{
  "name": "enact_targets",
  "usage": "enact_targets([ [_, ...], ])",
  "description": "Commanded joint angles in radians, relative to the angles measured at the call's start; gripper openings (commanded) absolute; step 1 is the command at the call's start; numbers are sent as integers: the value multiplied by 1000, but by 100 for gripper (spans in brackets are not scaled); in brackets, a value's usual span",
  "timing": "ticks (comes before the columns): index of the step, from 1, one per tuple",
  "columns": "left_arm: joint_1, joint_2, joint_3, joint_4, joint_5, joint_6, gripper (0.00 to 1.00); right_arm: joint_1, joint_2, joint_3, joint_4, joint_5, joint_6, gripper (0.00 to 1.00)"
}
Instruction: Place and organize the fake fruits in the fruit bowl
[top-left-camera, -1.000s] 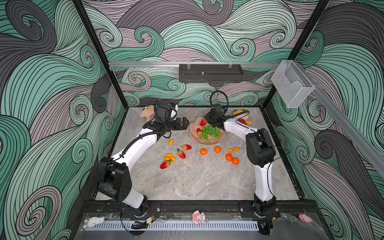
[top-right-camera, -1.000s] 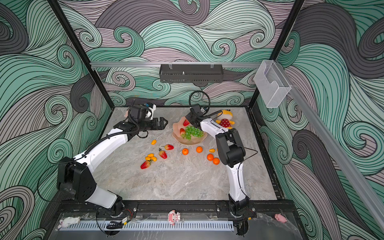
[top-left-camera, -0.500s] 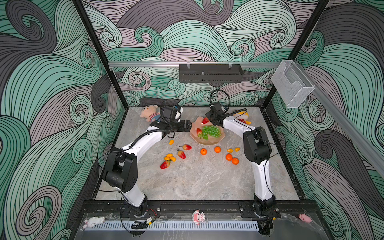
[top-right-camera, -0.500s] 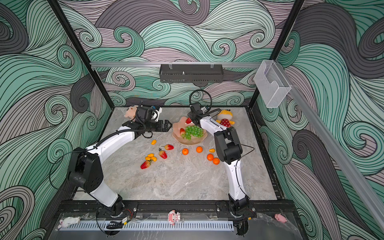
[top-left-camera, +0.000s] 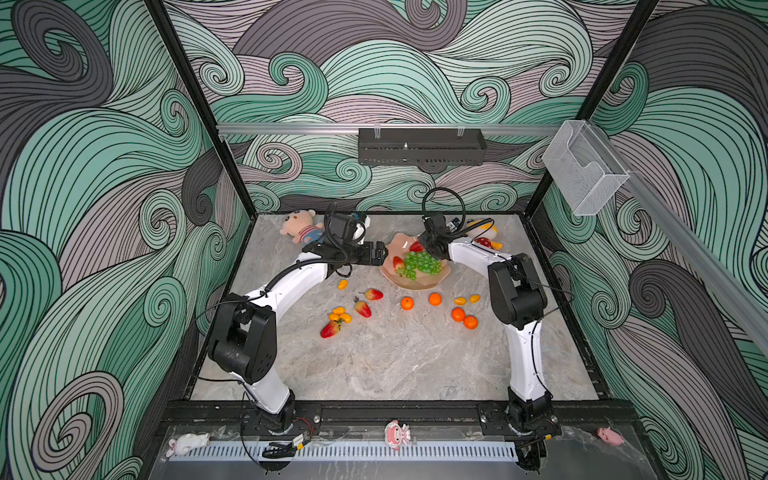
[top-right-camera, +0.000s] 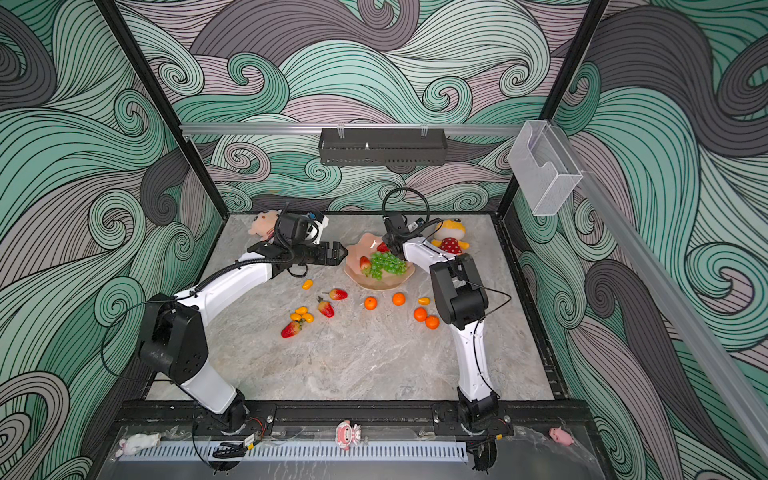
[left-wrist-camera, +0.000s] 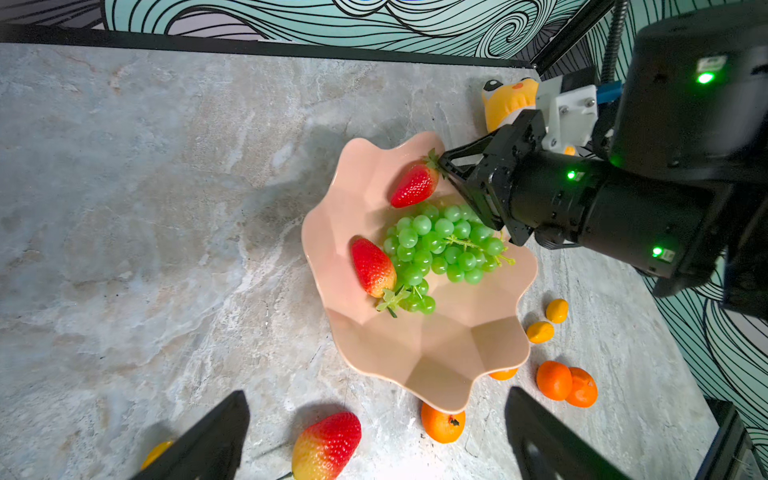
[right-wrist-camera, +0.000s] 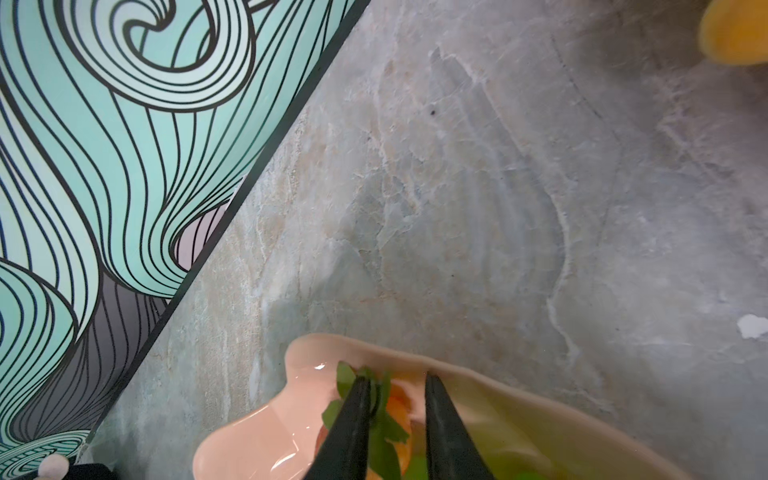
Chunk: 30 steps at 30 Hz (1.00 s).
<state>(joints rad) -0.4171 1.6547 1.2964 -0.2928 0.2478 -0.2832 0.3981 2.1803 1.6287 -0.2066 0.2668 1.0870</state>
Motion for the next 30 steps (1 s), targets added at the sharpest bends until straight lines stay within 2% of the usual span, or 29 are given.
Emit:
enact_targets([
  [1, -12, -11, 45, -32, 6, -28, 99, -6, -103, -31, 10, 55, -65, 28],
  [4, -18, -41, 41, -71, -28, -65, 99, -7, -168, -78, 43, 66, -128, 32],
  [8, -23, -116, 24, -183, -132, -170, 98, 3, -272, -152, 57, 53, -265, 36],
  [13, -23, -313, -128, -209, -183, -259, 99, 60, -407, -279, 52, 42, -442, 39],
  [19, -22, -547, -293, -261, -139, -284, 99, 196, -529, -400, 3, 26, -671, 40],
  [22, -22, -650, -364, -286, -100, -297, 99, 259, -565, -438, -24, -44, -758, 40],
  [26, -20, -738, -448, -294, -71, -330, 99, 303, -575, -460, -67, -169, -802, 40],
  [30, -13, -762, -490, -315, -78, -363, 99, 346, -546, -430, -127, -220, -831, 39],
])
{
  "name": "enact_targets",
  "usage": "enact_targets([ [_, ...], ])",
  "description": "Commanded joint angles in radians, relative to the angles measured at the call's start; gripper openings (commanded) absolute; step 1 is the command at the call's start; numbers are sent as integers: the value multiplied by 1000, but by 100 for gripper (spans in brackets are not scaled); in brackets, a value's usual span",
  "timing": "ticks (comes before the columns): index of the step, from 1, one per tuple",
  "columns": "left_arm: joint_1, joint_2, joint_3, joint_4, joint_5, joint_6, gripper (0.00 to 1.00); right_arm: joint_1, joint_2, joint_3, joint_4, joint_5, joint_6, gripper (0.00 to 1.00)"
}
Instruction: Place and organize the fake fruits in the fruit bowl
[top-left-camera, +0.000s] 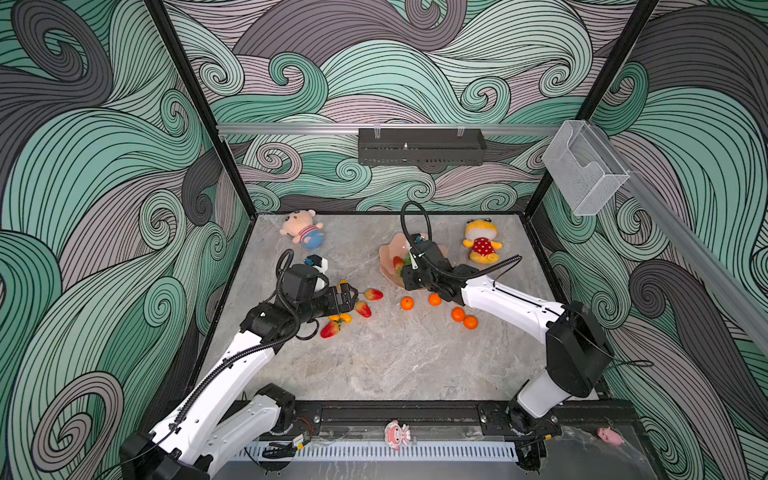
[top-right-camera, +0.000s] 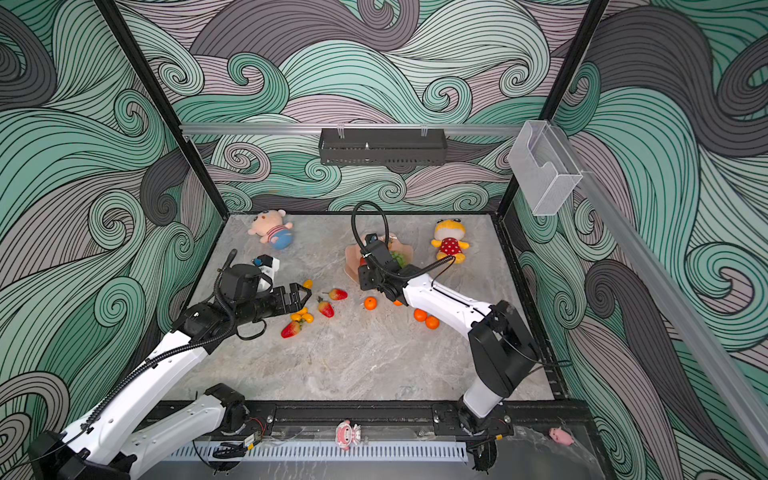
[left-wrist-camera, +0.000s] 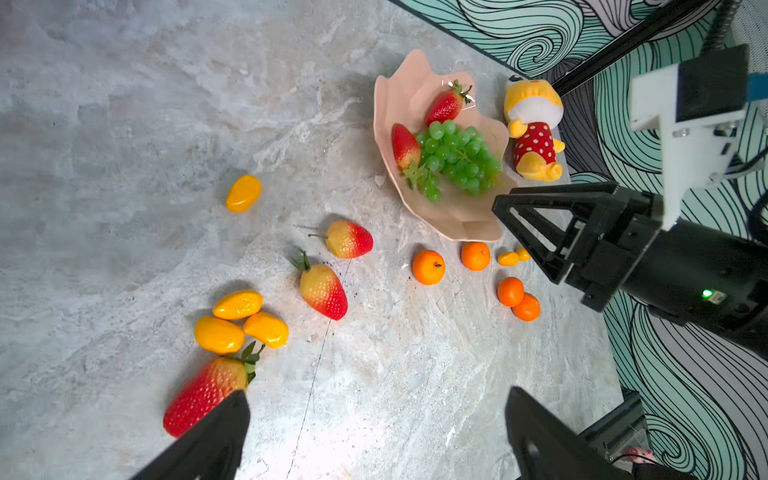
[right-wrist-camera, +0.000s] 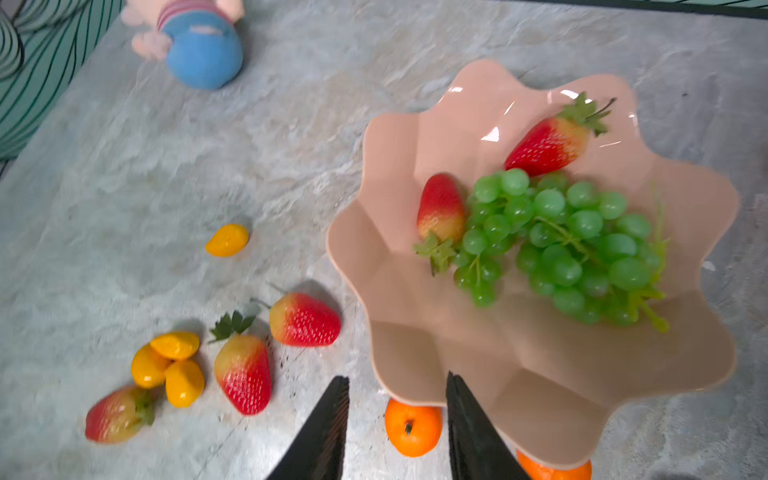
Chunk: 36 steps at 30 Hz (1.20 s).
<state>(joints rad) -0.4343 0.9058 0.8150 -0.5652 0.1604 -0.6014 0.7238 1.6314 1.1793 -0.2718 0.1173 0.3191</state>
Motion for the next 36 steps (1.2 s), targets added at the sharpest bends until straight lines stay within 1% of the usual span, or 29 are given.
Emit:
enact_targets([
  [1, 11, -18, -17, -45, 7, -51, 99, 35, 23, 40, -81, -79, -74, 39],
  [3, 34, -26, -34, -35, 22, -60, 99, 60, 61, 85, -139, -94, -102, 39],
  [5, 86, -29, -53, -14, 75, -72, 99, 84, 112, 142, -185, -103, -126, 39],
  [9, 240, -32, -104, 51, 238, -105, 99, 110, 212, 257, -263, -123, -150, 39],
  [11, 301, -33, -121, 69, 287, -113, 99, 120, 260, 315, -297, -131, -160, 39],
  [16, 416, -30, -142, 88, 375, -119, 98, 154, 390, 474, -396, -149, -202, 41],
  [22, 538, -39, -178, 112, 458, -131, 99, 187, 541, 670, -513, -118, -230, 42],
  [29, 635, -27, -193, 113, 522, -111, 99, 207, 681, 867, -604, -116, -254, 43],
  [36, 669, -15, -193, 102, 535, -97, 99, 212, 795, 1026, -677, -99, -256, 43],
])
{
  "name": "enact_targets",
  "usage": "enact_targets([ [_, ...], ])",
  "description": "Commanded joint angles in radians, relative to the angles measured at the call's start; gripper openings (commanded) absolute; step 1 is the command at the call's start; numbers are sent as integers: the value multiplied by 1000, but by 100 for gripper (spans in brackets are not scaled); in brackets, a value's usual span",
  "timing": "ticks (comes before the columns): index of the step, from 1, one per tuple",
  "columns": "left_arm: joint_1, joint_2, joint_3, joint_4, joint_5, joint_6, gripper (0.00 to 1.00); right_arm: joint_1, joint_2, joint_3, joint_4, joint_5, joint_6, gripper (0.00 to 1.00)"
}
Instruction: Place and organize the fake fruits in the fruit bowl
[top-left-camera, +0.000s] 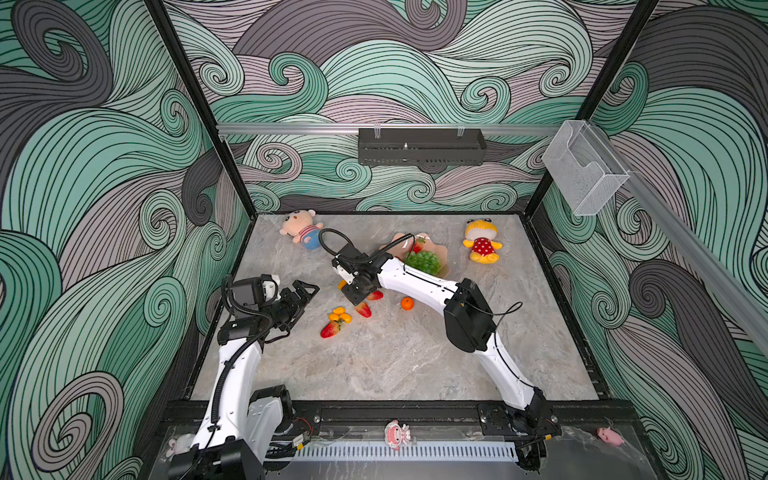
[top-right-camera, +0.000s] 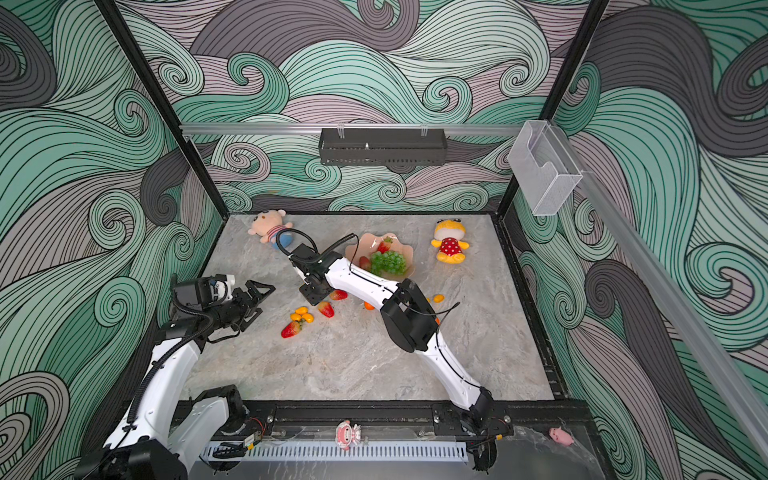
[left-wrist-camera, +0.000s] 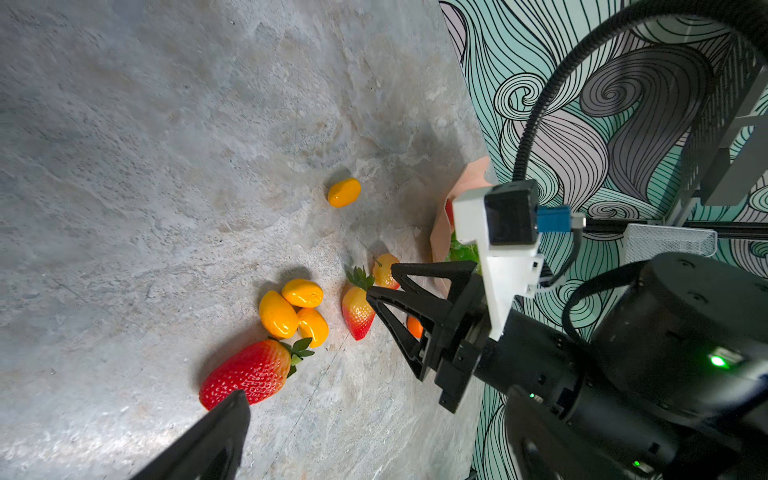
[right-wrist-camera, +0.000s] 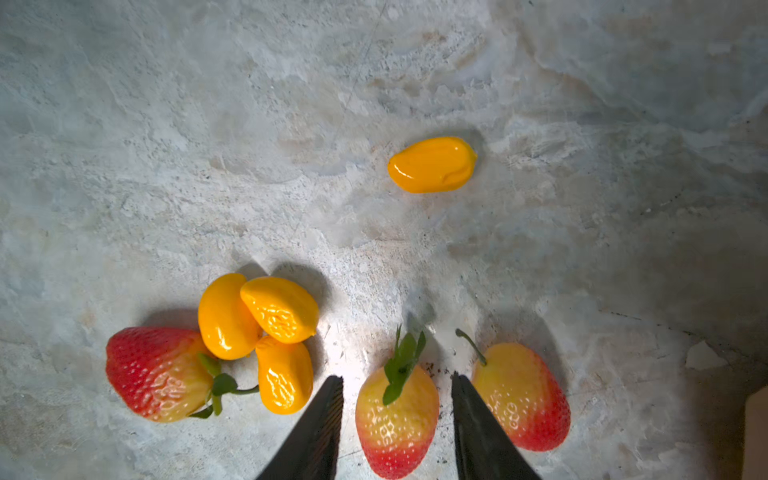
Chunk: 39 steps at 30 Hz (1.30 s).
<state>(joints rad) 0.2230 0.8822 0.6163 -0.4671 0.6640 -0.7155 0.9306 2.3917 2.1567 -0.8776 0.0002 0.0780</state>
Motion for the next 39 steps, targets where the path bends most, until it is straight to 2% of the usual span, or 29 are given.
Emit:
enact_targets([
  [1, 12, 11, 6, 5, 32, 17, 99, 6, 50, 71, -83, 22, -15, 43],
  [18, 17, 40, 14, -21, 59, 47, 99, 8, 184, 235, -180, 45, -33, 37],
  [29, 19, 44, 15, -19, 63, 54, 99, 10, 191, 239, -184, 32, -24, 20],
  [39, 16, 56, 33, -41, 87, 103, 99, 10, 118, 207, -182, 20, -4, 6],
])
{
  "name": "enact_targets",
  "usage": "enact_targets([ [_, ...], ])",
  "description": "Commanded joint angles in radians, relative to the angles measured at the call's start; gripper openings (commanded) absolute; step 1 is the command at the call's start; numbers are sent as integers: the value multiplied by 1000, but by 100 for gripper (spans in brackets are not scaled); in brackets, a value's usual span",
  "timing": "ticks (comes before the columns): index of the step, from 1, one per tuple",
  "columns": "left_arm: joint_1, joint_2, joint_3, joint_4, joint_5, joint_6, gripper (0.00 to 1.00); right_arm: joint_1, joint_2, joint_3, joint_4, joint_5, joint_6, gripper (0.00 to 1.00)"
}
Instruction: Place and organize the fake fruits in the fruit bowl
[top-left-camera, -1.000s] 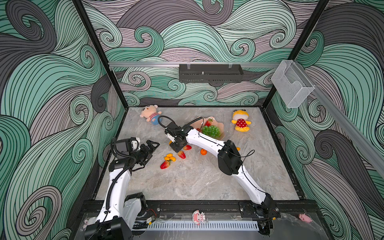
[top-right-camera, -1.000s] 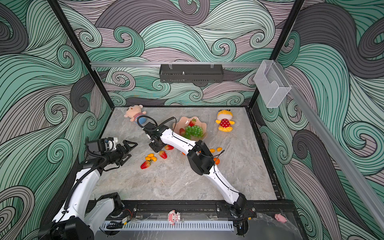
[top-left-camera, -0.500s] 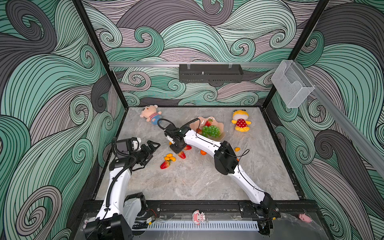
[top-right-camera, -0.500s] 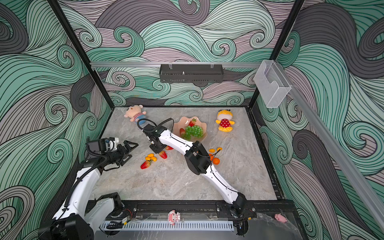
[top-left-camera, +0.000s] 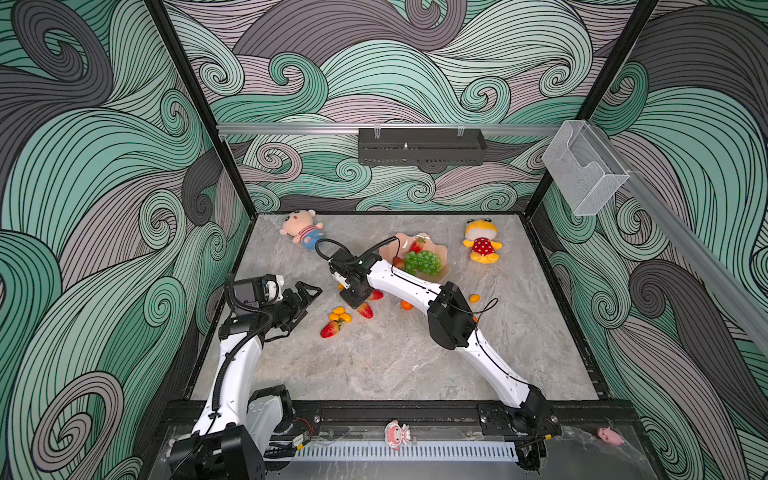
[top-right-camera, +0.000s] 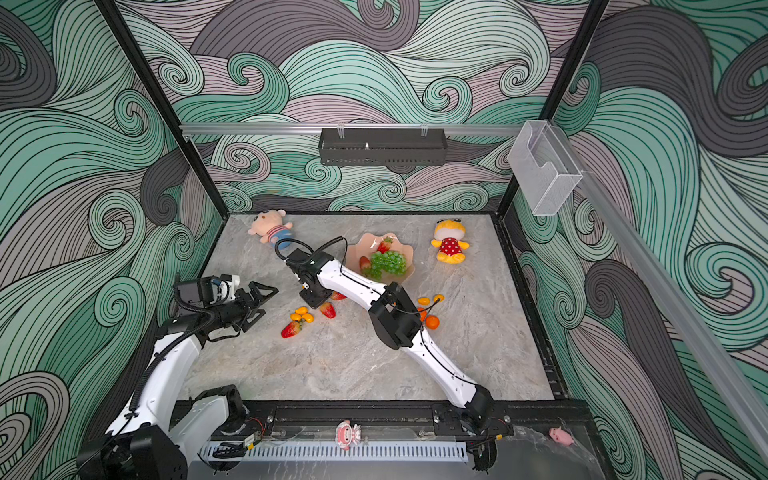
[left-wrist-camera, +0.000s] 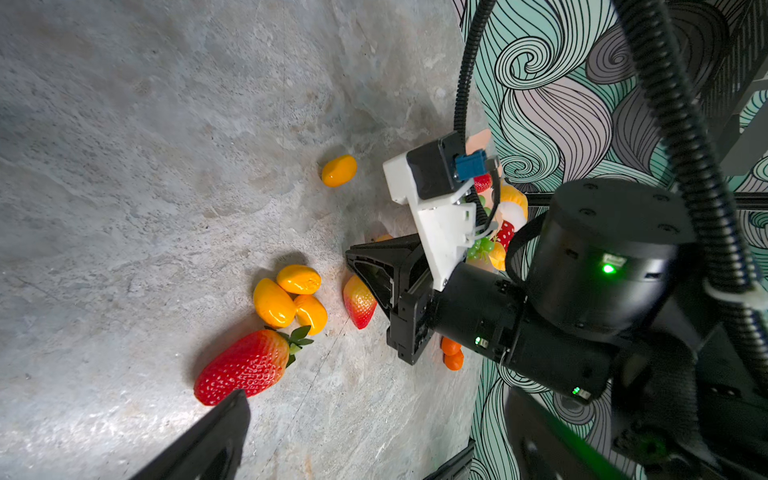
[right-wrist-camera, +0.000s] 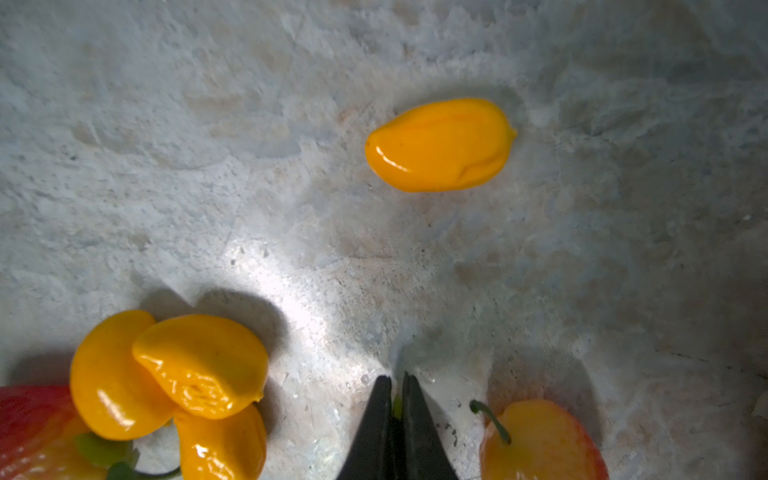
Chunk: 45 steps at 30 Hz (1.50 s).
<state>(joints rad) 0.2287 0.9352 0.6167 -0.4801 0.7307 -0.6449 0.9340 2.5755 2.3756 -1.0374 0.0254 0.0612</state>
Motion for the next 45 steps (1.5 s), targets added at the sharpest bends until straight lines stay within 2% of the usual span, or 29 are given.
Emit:
enact_targets([
  [1, 10, 3, 35, -29, 21, 34, 99, 6, -81, -21, -21, -7, 15, 5],
  [9, 9, -2, 40, -38, 15, 42, 99, 5, -283, -250, 136, -30, 67, 0],
  [17, -17, 0, 51, -39, -5, 60, 98, 2, -510, -510, 285, 43, 116, 0],
  [25, -156, 13, 104, -55, -109, 75, 99, -27, -727, -761, 371, 80, 160, 0],
  [31, -290, 36, 106, 5, -185, 33, 99, -64, -852, -919, 419, 74, 199, 0],
  [45, -495, 81, 107, 86, -283, -42, 99, -171, -1080, -1179, 599, 43, 266, 0],
])
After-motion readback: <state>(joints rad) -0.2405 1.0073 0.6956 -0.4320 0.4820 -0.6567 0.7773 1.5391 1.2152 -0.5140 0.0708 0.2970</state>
